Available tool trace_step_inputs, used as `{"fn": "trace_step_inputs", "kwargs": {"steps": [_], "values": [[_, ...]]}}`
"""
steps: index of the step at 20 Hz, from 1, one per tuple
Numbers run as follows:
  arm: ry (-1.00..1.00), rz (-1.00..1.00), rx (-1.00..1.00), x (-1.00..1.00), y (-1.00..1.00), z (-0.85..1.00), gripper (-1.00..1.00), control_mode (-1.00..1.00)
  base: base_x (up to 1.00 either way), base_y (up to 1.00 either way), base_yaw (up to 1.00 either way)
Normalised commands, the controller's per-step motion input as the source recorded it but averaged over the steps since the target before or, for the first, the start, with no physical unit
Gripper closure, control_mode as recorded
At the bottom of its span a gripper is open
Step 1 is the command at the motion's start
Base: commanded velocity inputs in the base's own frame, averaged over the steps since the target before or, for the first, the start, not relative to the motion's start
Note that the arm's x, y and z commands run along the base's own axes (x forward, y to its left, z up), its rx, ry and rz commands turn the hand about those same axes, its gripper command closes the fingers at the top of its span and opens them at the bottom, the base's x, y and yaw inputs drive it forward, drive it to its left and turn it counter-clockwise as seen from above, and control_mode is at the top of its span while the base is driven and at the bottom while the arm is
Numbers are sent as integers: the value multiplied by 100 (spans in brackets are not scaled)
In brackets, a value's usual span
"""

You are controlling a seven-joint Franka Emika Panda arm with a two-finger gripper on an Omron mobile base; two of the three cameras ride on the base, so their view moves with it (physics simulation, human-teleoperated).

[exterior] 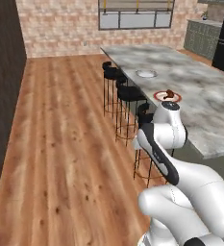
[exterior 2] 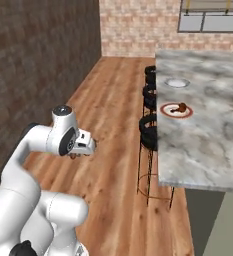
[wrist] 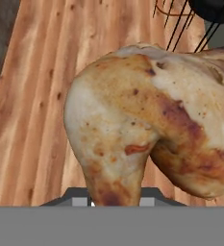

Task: Take the chicken drumsticks from the pan and place one on each plate on the dining counter.

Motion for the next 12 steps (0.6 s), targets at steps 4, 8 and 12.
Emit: {"fn": "trace_step_inputs", "kwargs": {"steps": [4, 8, 12], "values": [[0, 0, 0, 0, 0, 0, 100, 100, 82, 60, -48], [0, 0, 0, 0, 0, 0, 100, 100, 87, 53, -51], [0, 0, 0, 0, 0, 0, 100, 100, 82, 67, -41]]}}
